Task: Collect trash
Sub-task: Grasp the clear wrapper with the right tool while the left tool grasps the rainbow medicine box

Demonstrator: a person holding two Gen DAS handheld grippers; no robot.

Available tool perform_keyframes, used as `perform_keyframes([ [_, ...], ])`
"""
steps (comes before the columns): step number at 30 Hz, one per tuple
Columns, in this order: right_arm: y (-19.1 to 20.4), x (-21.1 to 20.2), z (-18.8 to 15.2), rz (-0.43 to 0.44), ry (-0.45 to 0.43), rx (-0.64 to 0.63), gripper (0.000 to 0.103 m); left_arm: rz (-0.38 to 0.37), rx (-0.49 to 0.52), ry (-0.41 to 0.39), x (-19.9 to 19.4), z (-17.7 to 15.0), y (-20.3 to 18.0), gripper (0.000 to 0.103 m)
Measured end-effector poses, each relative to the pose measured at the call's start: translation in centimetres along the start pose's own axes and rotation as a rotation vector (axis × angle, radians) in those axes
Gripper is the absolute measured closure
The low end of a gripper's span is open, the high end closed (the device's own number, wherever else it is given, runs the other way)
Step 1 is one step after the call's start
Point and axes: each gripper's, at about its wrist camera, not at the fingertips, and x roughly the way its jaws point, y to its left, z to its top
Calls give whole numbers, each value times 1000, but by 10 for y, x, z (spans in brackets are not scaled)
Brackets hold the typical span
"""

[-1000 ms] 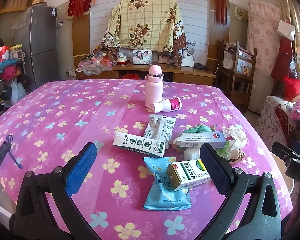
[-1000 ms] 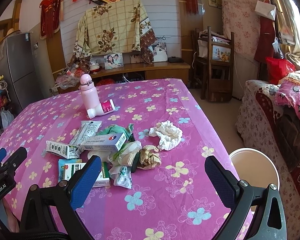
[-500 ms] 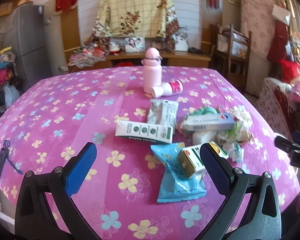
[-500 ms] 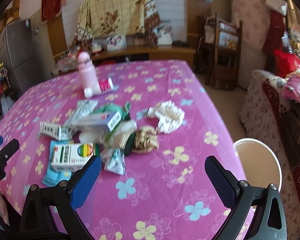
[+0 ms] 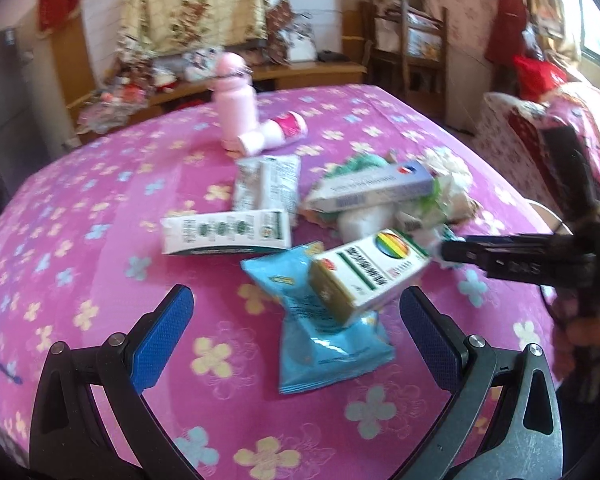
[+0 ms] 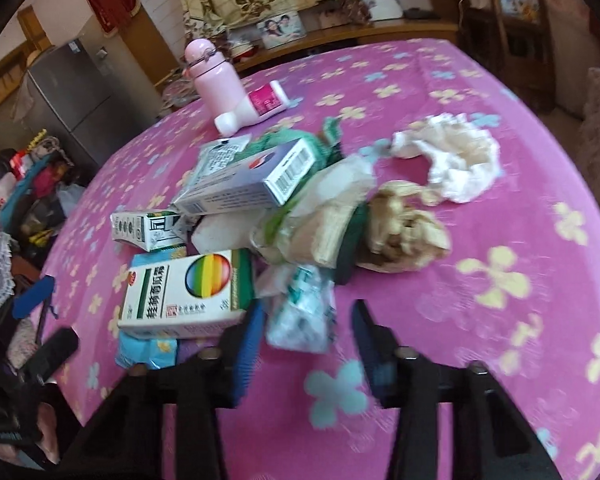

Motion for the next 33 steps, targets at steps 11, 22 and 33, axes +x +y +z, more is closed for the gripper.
perform_keyframes([
  [11, -31, -39, -10, -16, -62, 14, 80, -68, 181, 91, 51, 24, -26, 1],
  [22, -47, -67, -19, -15, -94, 33, 80, -122, 252, 139, 55, 22, -45, 39],
  [33, -72, -113, -26, -98, -160, 35, 80, -284, 120, 74, 10, 41, -74, 42],
])
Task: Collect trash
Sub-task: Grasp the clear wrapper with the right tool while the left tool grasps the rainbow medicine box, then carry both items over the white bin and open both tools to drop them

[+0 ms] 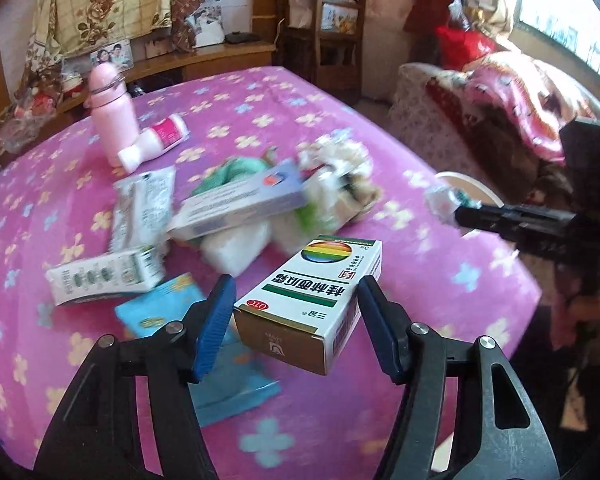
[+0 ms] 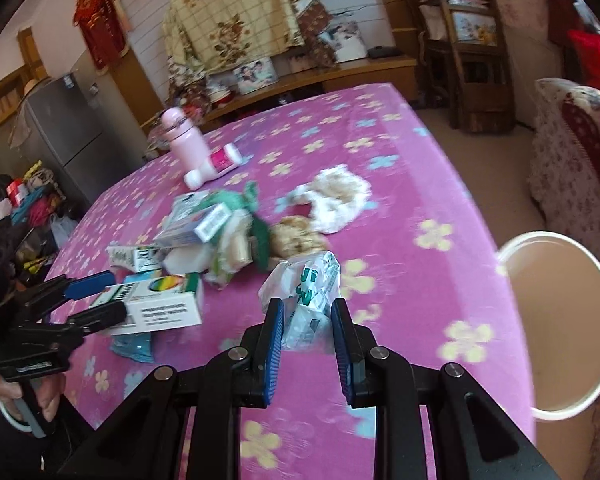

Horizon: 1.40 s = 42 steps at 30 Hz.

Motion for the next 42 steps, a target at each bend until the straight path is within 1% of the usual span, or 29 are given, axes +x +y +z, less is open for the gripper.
perform_keyframes([
  [4, -31, -19, -3, -64, -23, 34, 80, -61, -2, -17, 6, 15, -29, 42],
  [6, -53, -27, -4, -103, -33, 62, 80, -84, 7, -26, 12, 25, -49, 42],
  [12, -124, -41, -13, -276, -25, 143, 80, -157, -2, -21, 43, 52, -101, 43],
  [16, -168, -41, -22, -324, 1, 218, 80, -212, -22, -1, 72, 69, -136, 43],
  [19, -199, -37, -31, -361, 23, 260, 80, -229, -37, 4, 93, 81, -158, 44],
  [23, -228, -36, -40, -392, 39, 320, 80, -267, -67, 18, 119, 89, -183, 44],
  [24, -233, -35, -43, -405, 44, 331, 78, -278, -78, 20, 125, 90, -189, 44],
  [25, -238, -34, -43, -422, 57, 341, 65, -286, -88, 24, 131, 91, -194, 44],
  [26, -241, -31, -44, -437, 74, 350, 47, -293, -98, 35, 138, 91, -198, 44],
  [27, -243, -30, -45, -437, 73, 353, 41, -300, -105, 45, 142, 92, -200, 43],
  [28, -242, -31, -47, -435, 60, 356, 38, -311, -117, 63, 147, 91, -203, 43],
  [30, -243, -32, -50, -435, 56, 359, 38, -328, -126, 97, 154, 88, -206, 43],
  [31, -243, -30, -52, -432, 60, 361, 38, -326, -121, 100, 154, 86, -206, 43],
  [34, -241, -26, -56, -410, 77, 377, 38, -283, -92, 93, 150, 80, -204, 43],
  [38, -237, -21, -58, -404, 86, 373, 38, -262, -91, 84, 143, 75, -194, 43],
  [42, -225, -21, -55, -389, 86, 355, 38, -198, -82, 61, 134, 69, -183, 43],
])
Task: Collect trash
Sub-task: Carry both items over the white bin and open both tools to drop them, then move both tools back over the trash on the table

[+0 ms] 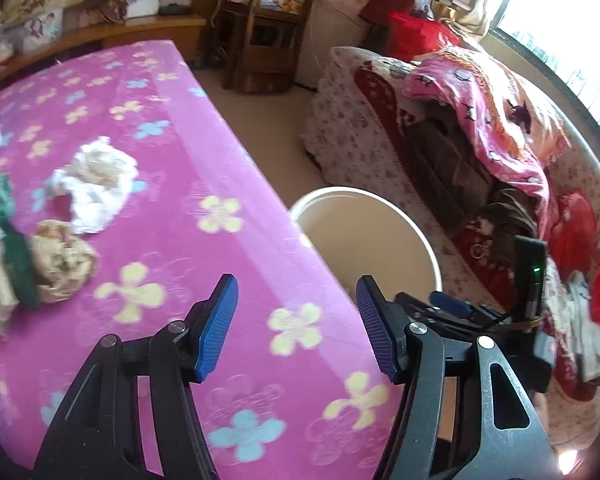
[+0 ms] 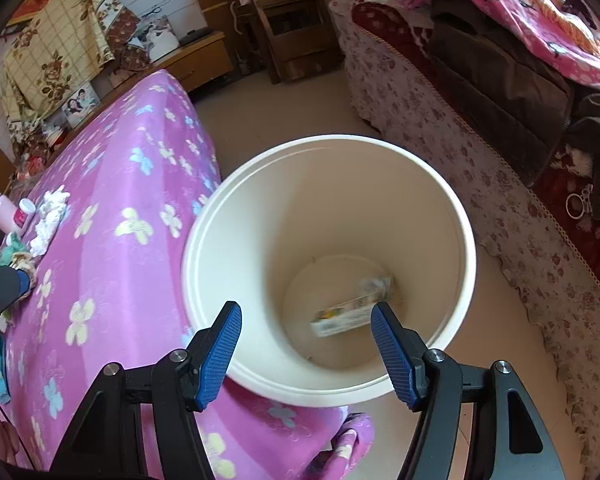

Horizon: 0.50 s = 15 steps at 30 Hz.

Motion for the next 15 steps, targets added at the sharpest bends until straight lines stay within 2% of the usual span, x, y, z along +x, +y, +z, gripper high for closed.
perform_keyframes([
  [8, 36, -26, -1, 17, -42, -69, 37, 130, -23, -50, -30, -18, 27, 43],
  [15, 86, -51, -4, 57, -92, -158, 34, 223, -50, -94, -65, -31, 58, 43],
])
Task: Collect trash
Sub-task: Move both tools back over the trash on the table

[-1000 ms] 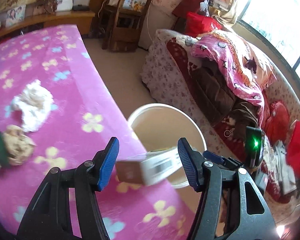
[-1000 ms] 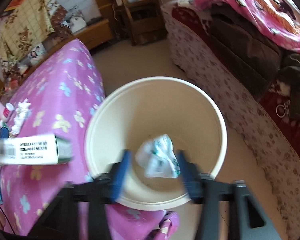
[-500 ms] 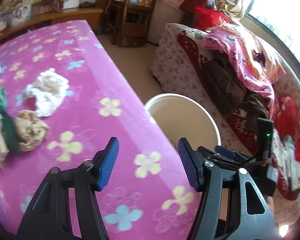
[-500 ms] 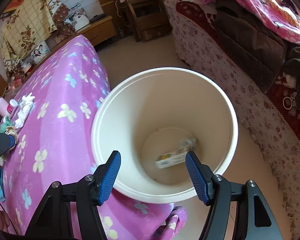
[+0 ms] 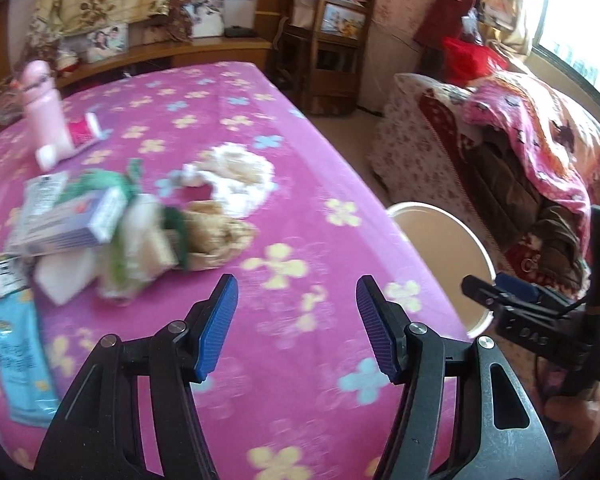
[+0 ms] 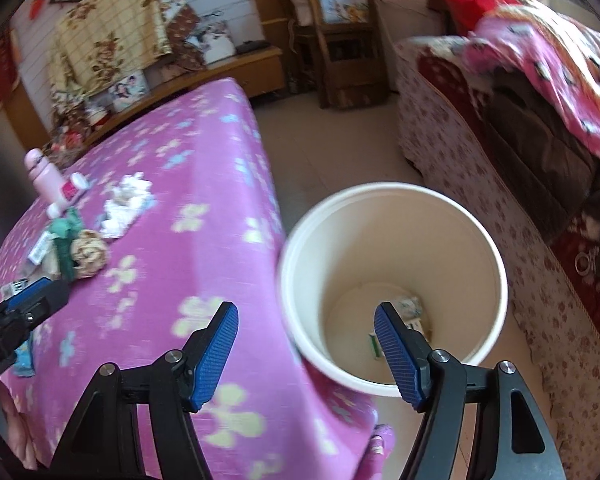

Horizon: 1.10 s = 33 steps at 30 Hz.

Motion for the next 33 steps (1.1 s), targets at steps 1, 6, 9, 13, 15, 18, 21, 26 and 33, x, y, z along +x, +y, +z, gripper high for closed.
perform_keyframes([
  [1, 6, -2, 1, 6, -7, -10, 34, 13, -2, -6, -3, -1, 4, 43],
  [6, 44, -11, 2, 47, -27, -62, 33, 62, -29, -35, -22, -5, 33, 43],
  [9, 68, -13, 2, 73, -29, -100, 32, 82, -56, -44, -32, -8, 49, 43],
  [13, 97, -15, -2, 104, -30, -151, 32, 101, -87, -52, -47, -15, 71, 43],
  [15, 111, -15, -4, 118, -30, -173, 32, 122, -97, -64, -57, -19, 83, 43],
  [18, 131, -16, -5, 139, -31, -197, 32, 154, -114, -84, -69, -23, 99, 43],
  [21, 147, -16, -5, 159, -33, -217, 32, 177, -130, -103, -80, -26, 112, 43],
  [26, 175, -16, -8, 184, -29, -262, 31, 211, -159, -126, -93, -32, 134, 43],
  [33, 203, -10, -15, 205, -12, -317, 31, 208, -203, -111, -101, -42, 162, 43],
])
